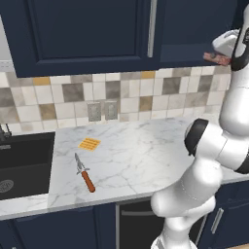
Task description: Open the cabinet. Pick the bar soap and place it next to the sink. Then close the cabinet.
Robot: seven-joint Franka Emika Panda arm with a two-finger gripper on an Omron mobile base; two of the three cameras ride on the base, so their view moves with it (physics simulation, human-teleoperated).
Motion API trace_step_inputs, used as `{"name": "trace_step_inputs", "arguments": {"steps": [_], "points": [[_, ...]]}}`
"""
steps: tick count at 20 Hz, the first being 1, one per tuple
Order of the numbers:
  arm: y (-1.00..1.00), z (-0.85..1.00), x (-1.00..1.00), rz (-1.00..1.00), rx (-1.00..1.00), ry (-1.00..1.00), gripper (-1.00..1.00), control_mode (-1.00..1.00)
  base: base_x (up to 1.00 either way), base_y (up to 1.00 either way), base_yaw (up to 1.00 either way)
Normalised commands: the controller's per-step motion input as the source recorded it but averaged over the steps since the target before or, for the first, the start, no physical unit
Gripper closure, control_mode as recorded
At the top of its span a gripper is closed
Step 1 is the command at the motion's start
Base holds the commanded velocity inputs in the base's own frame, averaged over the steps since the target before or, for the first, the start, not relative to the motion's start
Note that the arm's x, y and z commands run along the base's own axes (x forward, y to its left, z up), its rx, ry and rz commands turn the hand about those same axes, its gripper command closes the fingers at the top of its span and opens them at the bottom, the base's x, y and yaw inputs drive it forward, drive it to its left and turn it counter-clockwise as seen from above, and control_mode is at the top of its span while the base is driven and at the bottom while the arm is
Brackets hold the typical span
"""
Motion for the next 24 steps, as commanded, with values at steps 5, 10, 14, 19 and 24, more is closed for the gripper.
{"name": "trace_step_inputs", "arguments": {"steps": [5, 10, 14, 19, 24], "points": [[0.0, 0.0, -1.0, 0.02, 0.0, -0.09, 1.0, -1.0, 0.0, 0.0, 0.0], [0.11, -0.05, -0.96, 0.0, 0.0, -0.04, 1.0, -1.0, 0.0, 0.0, 0.0], [0.25, -0.3, -0.91, 0.0, 0.0, 0.0, 1.0, -1.0, 0.0, 0.0, 0.0], [0.33, -0.39, -0.76, 0.0, 0.0, 0.0, 1.0, -1.0, 0.0, 0.0, 0.0], [0.61, -0.21, -0.34, 0.0, -0.04, 0.0, 1.0, -1.0, 0.0, 0.0, 0.0]]}}
